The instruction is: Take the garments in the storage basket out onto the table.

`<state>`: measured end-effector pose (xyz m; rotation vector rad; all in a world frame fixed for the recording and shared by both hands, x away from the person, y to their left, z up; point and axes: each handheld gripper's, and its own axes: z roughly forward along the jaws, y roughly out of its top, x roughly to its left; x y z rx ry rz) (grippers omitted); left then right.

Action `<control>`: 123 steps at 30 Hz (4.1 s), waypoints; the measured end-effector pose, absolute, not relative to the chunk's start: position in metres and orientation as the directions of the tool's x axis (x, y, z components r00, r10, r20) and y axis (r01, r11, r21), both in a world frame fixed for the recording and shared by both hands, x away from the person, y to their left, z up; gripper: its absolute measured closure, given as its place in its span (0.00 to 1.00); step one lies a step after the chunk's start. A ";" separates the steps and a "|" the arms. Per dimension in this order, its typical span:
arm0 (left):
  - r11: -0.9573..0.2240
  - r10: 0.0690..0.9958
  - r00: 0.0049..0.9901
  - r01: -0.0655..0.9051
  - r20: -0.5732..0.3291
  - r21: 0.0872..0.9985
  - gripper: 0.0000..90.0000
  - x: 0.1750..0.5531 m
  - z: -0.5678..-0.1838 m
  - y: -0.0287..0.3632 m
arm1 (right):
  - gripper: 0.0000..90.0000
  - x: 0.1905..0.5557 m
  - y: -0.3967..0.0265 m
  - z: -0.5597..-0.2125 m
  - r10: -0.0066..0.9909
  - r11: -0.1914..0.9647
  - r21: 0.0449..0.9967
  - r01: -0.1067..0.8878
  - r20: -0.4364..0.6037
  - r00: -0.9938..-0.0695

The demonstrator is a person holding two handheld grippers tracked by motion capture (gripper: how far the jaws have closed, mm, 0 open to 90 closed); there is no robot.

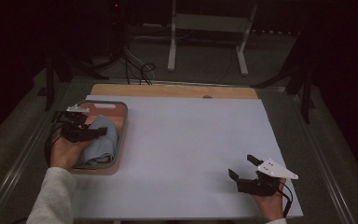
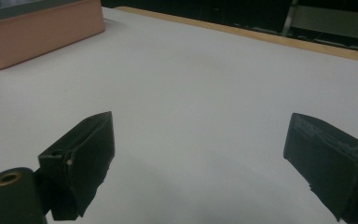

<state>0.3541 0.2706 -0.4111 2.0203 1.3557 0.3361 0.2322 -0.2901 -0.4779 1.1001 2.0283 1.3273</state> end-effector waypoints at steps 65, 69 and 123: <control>-0.209 0.856 0.492 0.609 -0.158 0.766 0.65 0.344 -0.349 0.263 | 0.10 0.233 -0.290 -0.479 0.822 0.209 0.907 0.365 0.039 -0.567; -0.196 0.850 0.499 0.599 -0.170 0.777 0.65 0.344 -0.345 0.261 | 0.10 0.233 -0.290 -0.478 0.823 0.207 0.908 0.365 0.040 -0.567; -0.228 0.660 0.702 0.526 -0.267 0.820 0.64 0.365 -0.351 0.111 | 0.10 0.234 -0.291 -0.479 0.821 0.206 0.908 0.364 0.042 -0.570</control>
